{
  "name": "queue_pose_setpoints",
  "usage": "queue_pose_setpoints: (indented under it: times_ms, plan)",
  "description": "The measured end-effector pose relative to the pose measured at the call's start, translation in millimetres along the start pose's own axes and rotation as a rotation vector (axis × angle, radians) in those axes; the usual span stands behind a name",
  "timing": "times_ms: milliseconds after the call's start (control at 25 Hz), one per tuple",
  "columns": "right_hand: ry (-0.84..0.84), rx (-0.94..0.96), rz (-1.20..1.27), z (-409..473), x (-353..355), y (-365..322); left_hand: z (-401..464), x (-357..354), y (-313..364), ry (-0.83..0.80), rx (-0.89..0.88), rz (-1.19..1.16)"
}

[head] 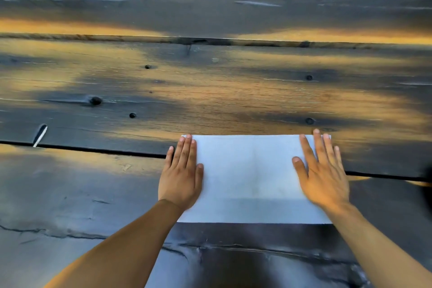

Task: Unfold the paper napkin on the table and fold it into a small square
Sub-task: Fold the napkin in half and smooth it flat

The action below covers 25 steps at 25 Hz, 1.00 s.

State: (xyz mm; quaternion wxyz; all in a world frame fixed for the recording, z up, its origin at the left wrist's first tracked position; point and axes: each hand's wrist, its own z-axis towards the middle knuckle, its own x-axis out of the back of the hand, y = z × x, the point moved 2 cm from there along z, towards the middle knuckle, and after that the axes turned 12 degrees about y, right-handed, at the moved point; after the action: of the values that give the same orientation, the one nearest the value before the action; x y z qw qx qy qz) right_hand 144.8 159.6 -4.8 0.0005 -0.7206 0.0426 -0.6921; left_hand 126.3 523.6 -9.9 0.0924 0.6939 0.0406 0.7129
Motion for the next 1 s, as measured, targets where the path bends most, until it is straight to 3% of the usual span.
queue_pose_setpoints:
  times_ms: [320,400,520,680,880,1000]
  plan:
    - [0.054,-0.022,-0.050,2.2,1.2,-17.5,-0.8,0.9,-1.4,0.015,-0.013,-0.081]
    - [0.153,-0.034,0.052,-4.5,10.6,-55.6,-0.6,6.8,-2.7,0.065,0.016,-0.226]
    - [0.254,0.128,0.282,-31.8,17.6,-144.6,-16.4,19.5,1.2,0.153,-0.030,-0.292]
    - [0.096,0.343,0.294,-74.3,-6.1,-220.2,-47.1,5.7,6.6,0.042,-0.119,-0.064]
    - [0.042,0.387,0.094,-82.1,-17.0,-148.5,-48.6,1.2,5.6,-0.027,-0.092,0.026]
    - [0.093,0.224,0.034,-78.6,-10.2,-66.8,-49.7,3.0,7.4,-0.043,-0.095,0.044]
